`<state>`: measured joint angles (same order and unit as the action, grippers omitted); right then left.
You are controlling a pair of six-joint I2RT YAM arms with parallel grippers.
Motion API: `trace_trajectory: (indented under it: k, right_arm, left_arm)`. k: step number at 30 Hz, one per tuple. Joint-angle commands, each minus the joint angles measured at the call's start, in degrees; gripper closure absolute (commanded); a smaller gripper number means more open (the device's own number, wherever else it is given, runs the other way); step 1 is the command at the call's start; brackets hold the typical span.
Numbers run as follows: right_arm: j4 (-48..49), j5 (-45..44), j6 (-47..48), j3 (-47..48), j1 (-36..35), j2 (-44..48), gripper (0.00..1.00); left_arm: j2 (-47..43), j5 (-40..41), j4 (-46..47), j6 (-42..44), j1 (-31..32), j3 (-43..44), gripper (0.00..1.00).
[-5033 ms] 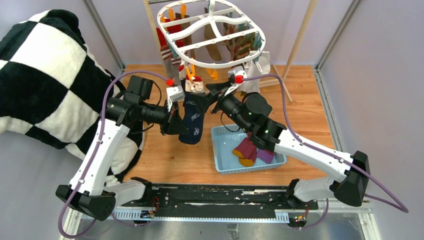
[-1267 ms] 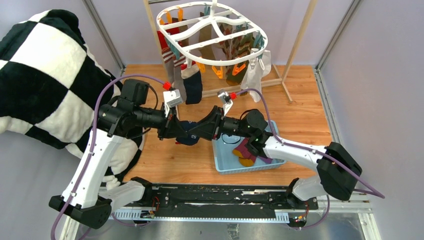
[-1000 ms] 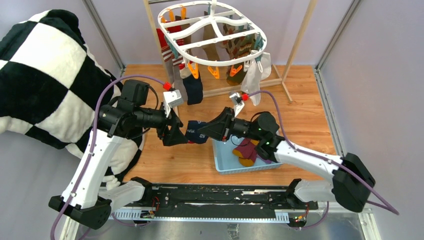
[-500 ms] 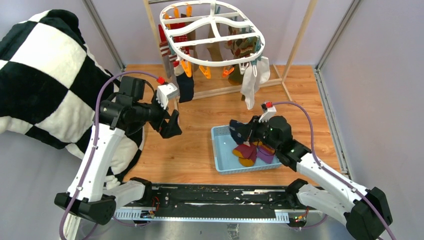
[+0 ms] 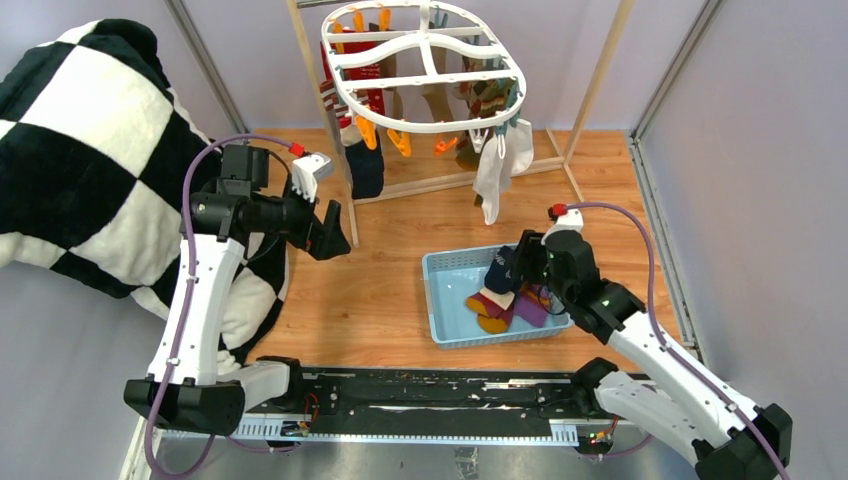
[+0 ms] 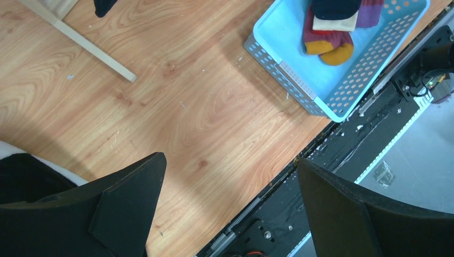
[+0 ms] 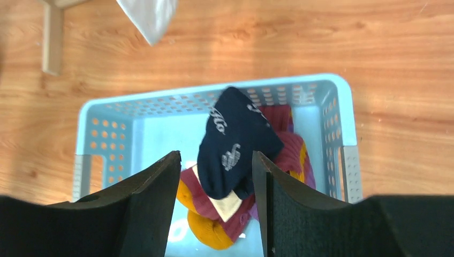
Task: Remove the socks clipped to the hanger
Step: Place the sock in the bin.
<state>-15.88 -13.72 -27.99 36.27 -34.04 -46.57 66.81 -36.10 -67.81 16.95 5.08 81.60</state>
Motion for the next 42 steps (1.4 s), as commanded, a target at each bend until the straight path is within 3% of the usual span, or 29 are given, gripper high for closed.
trace_trajectory:
  k: [1, 5, 14, 17, 21, 24, 28, 32, 35, 38, 42]
  right_arm:
    - [-2.0, 0.0, 0.24, 1.99, 0.2, 0.28, 0.43]
    - [8.33, 7.64, -1.71, -2.03, 0.19, -3.17, 0.47]
    - [17.65, -7.02, 0.97, -6.24, 1.3, -16.42, 0.6]
    - [20.15, -7.88, 0.64, -8.84, 1.78, -19.28, 0.62]
    - [19.21, -7.54, -0.15, -10.48, 1.85, -19.69, 0.65]
    - [17.38, -6.16, 0.03, -10.63, 1.41, -13.67, 0.66]
    - [16.37, -10.63, 3.08, -9.0, -5.33, -3.17, 0.56]
    - [19.0, -19.97, 8.44, -4.75, -18.54, -0.66, 0.31]
    - [24.82, -20.04, 13.82, -0.36, -25.11, -5.62, 0.17]
    - [33.42, -11.22, 18.02, 4.6, -27.24, -14.25, 0.04]
    - [40.55, -5.61, 22.97, 15.11, -27.31, -27.72, 0.01]
  left_arm:
    - [-0.57, -1.81, -0.13, -0.49, -2.35, 1.89, 0.0]
    - [-0.32, -3.11, -0.13, -0.71, -4.17, 2.6, 0.0]
    - [-2.13, -4.34, -0.13, -0.81, -7.44, 2.22, 0.0]
    - [-2.67, -4.96, -0.13, -0.72, -8.18, 1.7, 0.0]
    - [-2.73, -5.63, -0.13, -0.34, -9.51, 1.33, 0.0]
    - [-2.71, -6.7, -0.13, -0.24, -10.58, 1.22, 0.0]
    - [-2.73, -7.15, -0.13, -0.35, -11.39, 1.6, 0.0]
    - [-2.56, -7.01, -0.13, -1.13, -12.05, 2.3, 0.0]
    - [-2.44, -6.32, -0.12, -1.79, -12.56, 2.74, 0.0]
    - [-1.84, -4.48, -0.17, -2.75, -13.15, 3.24, 0.0]
    - [-0.92, -2.74, -0.38, -4.22, -14.35, 3.72, 0.0]
